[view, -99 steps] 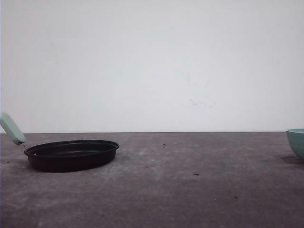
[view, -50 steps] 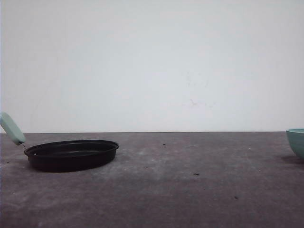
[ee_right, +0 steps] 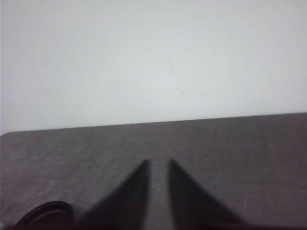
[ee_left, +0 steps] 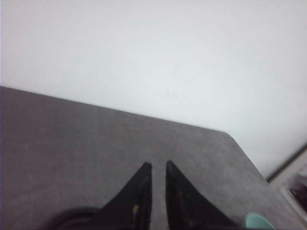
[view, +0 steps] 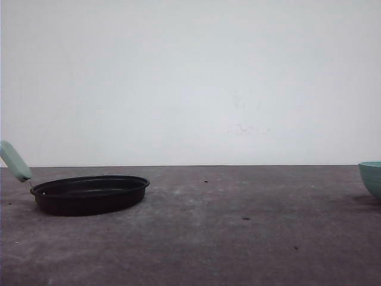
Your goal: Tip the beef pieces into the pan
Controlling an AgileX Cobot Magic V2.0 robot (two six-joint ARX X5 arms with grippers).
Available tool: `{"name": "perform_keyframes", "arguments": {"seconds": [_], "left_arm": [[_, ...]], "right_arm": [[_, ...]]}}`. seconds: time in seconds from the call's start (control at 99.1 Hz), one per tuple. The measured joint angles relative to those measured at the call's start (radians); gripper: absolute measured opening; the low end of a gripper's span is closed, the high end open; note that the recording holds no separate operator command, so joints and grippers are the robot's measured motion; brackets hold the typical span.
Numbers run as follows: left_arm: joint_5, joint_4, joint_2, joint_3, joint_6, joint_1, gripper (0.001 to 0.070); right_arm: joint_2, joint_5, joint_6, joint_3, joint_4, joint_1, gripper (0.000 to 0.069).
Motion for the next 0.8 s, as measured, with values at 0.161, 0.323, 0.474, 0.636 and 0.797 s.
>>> {"name": "perform_keyframes", "arguments": {"seconds": [0.161,0.323,0.474,0.636,0.797], "left_arm": [[0.012,-0.066,0.005,0.0,0.005,0.0,0.0159],[0.012,-0.07,0.005,0.0,0.006,0.0,0.0461],[-0.02,-0.107,0.013,0.0,0.006,0.0,0.0586],[-0.142,-0.14,0.074,-0.009,-0.009,0.0,0.0694],[-0.153,-0.095,0.194,-0.094,-0.082,0.016,0.0693]], "right_arm": [[0.033,-0.002,0.019,0.0,-0.049,0.0,0.0641],[0.073,-0.003,0.031,0.0,-0.125,0.0,0.0684],[0.096,-0.003,0.029,0.0,-0.183,0.0,0.0684],[0.109,0.002,0.018,0.0,-0.239,0.0,0.0684],[0.124,0.002,0.0,0.0,-0.277,0.0,0.0684]]}}
